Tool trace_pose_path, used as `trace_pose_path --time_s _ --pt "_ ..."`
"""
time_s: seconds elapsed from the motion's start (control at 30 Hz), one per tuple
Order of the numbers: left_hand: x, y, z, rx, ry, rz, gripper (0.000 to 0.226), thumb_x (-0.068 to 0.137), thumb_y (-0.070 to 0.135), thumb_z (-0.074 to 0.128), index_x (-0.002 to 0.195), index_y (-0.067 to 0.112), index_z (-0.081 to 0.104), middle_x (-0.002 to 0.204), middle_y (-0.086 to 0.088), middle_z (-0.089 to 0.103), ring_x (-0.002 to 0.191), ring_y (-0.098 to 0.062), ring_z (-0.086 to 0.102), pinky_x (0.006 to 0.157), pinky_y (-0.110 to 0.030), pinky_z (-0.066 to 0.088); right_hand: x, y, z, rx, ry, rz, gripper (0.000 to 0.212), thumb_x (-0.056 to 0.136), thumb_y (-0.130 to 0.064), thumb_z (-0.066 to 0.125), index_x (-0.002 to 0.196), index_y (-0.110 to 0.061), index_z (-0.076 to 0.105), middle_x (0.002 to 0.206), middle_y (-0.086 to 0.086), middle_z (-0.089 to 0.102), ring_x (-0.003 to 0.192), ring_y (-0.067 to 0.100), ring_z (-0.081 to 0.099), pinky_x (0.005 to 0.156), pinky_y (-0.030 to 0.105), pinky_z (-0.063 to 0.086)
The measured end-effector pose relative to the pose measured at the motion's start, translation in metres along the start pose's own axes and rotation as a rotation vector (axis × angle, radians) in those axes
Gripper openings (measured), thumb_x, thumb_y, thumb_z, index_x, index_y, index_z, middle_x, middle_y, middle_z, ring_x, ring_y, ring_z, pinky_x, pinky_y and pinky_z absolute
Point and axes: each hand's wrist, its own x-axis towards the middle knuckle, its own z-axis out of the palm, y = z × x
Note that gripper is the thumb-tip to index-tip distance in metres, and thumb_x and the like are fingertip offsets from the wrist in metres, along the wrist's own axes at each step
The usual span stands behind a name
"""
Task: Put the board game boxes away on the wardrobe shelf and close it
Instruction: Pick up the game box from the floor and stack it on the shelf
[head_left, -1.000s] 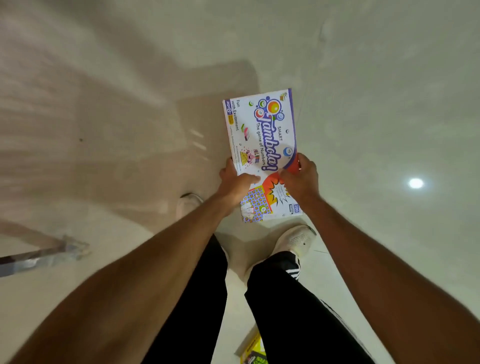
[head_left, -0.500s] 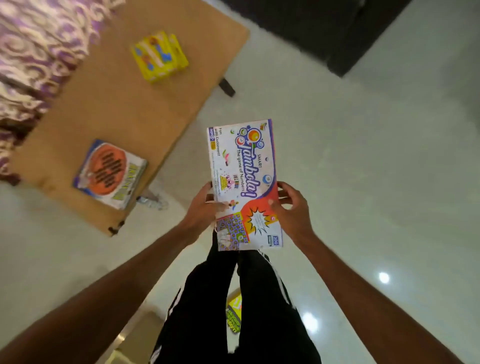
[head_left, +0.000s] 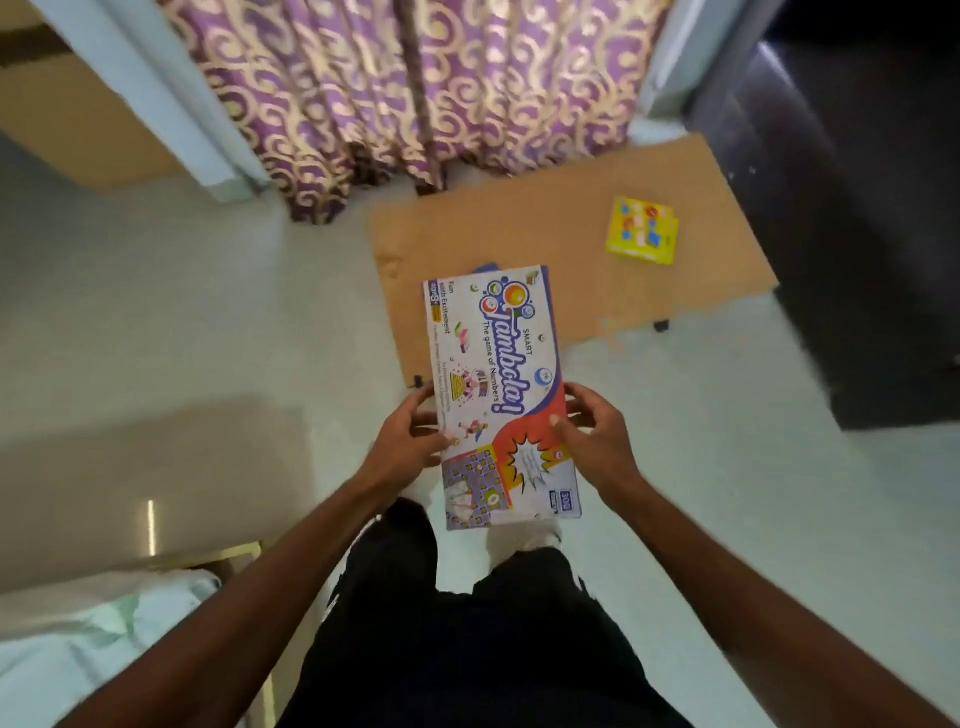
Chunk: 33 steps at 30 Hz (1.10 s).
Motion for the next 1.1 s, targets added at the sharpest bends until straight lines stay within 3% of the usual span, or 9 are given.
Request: trace_pose_path --time_s 0.27,0.43,0.6,0.77,0.87,1.0,1.1 --pt "-0.023 -0.012 -0.211 -0.2 0.208 0.08 0.06 0.088 0.002 0.065 0.134 0.033 0.041 0.113 -0.009 0.062 0.101 -0.024 0.067 0.07 -0.035 0.061 0.033 -0.11 0.2 -0.131 -0.265 -0.091 0.033 0.09 -0.017 0.062 0.123 -0.021 0.058 0.098 -0.002 0.068 0.091 0.015 0.066 0.068 0.03 0.058" --pt "-0.032 -0.02 -0.327 -0.302 0.337 0.115 0.06 0.087 -0.003 0.063 0.134 0.029 0.044 0.109 -0.012 0.063 0.101 -0.025 0.066 0.071 -0.037 0.061 0.052 -0.164 0.32 -0.213 -0.39 -0.168 0.032 0.089 -0.017 0.064 0.12 -0.023 0.059 0.099 -0.001 0.07 0.091 0.02 0.069 0.073 0.041 0.061" --pt "-0.031 -0.03 -0.446 -0.46 0.506 0.133 0.057 0.086 -0.002 0.065 0.125 0.036 0.05 0.111 -0.017 0.063 0.103 -0.03 0.066 0.069 -0.038 0.061 0.083 -0.235 0.453 -0.328 -0.568 -0.299 0.029 0.092 -0.017 0.06 0.121 -0.019 0.055 0.097 -0.002 0.068 0.079 0.0 0.068 0.061 0.018 0.057" --pt "-0.027 -0.04 -0.572 -0.552 0.674 0.125 0.057 0.086 0.006 0.069 0.129 0.036 0.048 0.111 -0.015 0.067 0.103 -0.031 0.067 0.076 -0.05 0.061 0.124 -0.306 0.606 -0.435 -0.728 -0.372 0.042 0.089 -0.017 0.064 0.13 -0.013 0.054 0.097 0.001 0.07 0.083 0.011 0.07 0.075 0.036 0.061" --pt "-0.035 -0.043 -0.647 -0.629 0.796 0.109 0.057 0.087 0.003 0.067 0.132 0.033 0.048 0.109 -0.014 0.069 0.101 -0.03 0.069 0.075 -0.049 0.061 0.132 -0.349 0.706 -0.48 -0.83 -0.442 0.043 0.087 -0.014 0.065 0.129 -0.013 0.055 0.095 0.0 0.071 0.084 0.013 0.069 0.078 0.041 0.06" --pt "-0.051 -0.052 -0.73 -0.682 0.986 0.13 0.065 0.086 -0.001 0.065 0.138 0.032 0.042 0.105 -0.013 0.066 0.093 -0.022 0.067 0.057 -0.023 0.055 0.124 -0.394 0.822 -0.535 -0.979 -0.607 0.052 0.09 -0.019 0.064 0.138 -0.025 0.044 0.095 -0.01 0.066 0.082 0.003 0.064 0.069 0.017 0.052" --pt "-0.065 -0.067 -0.791 -0.619 1.14 0.109 0.075 0.087 0.001 0.065 0.143 0.039 0.032 0.102 -0.006 0.063 0.096 -0.017 0.065 0.063 -0.026 0.057 0.106 -0.417 0.911 -0.637 -1.096 -0.808 0.045 0.093 -0.039 0.054 0.137 -0.038 0.044 0.101 -0.01 0.065 0.085 0.0 0.064 0.074 0.015 0.052"
